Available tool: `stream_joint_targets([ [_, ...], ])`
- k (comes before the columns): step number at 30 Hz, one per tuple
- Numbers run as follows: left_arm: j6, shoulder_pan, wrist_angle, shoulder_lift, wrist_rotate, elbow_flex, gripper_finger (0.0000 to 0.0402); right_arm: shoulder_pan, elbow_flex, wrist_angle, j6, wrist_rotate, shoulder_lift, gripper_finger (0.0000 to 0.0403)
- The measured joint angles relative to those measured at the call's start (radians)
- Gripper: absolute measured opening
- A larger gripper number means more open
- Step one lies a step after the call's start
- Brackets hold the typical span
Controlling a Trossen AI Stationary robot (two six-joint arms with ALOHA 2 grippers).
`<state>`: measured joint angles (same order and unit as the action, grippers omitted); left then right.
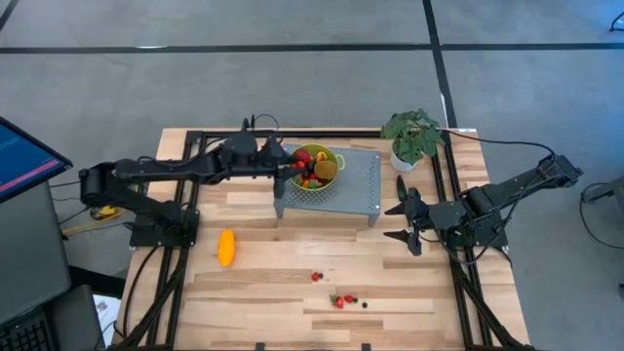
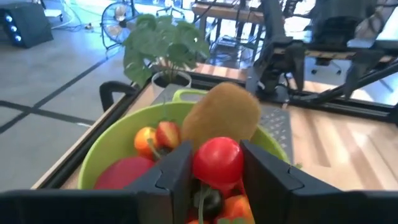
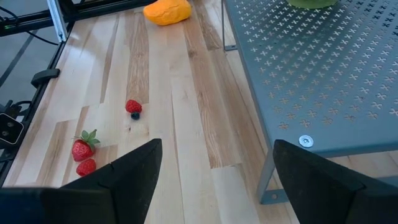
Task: Pick & Place Fruit
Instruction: Put the red cherry into the green strainer bowl on the shelf, then put the red raspberry into the green strainer bowl on the shelf
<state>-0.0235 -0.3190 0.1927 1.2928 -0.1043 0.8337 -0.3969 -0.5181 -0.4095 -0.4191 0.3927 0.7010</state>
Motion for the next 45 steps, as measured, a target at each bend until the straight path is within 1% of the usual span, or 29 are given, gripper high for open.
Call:
stream_joint_targets([
  [3, 0.008, -0.009, 0.003, 0.013, 0.0, 0.0, 0.0126, 0.0, 0.0, 0.0, 0.0, 0.0, 0.0, 0.0301],
  [9, 0.078, -0.015, 0.004, 0.012, 0.016, 0.0, 0.014, 0.0, 0.0, 0.0, 0.0, 0.0, 0.0, 0.0301],
  [17, 0.095, -0.011, -0.003, 0.002, 0.032, 0.0, 0.0207, 0.0, 0.0, 0.0, 0.0, 0.0, 0.0, 0.0301],
  [19, 0.095, 0.0, 0.002, -0.024, 0.034, 0.0, 0.0218, 0.0, 0.0, 0.0, 0.0, 0.0, 0.0, 0.0301],
  [22, 0.095, 0.031, 0.001, -0.068, 0.032, 0.0, 0.0224, 0.0, 0.0, 0.0, 0.0, 0.0, 0.0, 0.0301],
  [26, 0.094, 0.102, -0.002, -0.138, 0.029, 0.0, 0.022, 0.0, 0.0, 0.0, 0.0, 0.0, 0.0, 0.0302],
  [31, 0.094, 0.234, -0.045, -0.194, 0.028, 0.0, 0.0205, 0.0, 0.0, 0.0, 0.0, 0.0, 0.0, 0.0302],
  [40, 0.094, 0.516, -0.09, -0.184, 0.029, 0.0, 0.0181, 0.0, 0.0, 0.0, 0.0, 0.0, 0.0, 0.0302],
  [45, 0.094, 0.628, -0.077, -0.155, 0.029, 0.0, 0.0168, 0.0, 0.0, 0.0, 0.0, 0.0, 0.0, 0.0302],
])
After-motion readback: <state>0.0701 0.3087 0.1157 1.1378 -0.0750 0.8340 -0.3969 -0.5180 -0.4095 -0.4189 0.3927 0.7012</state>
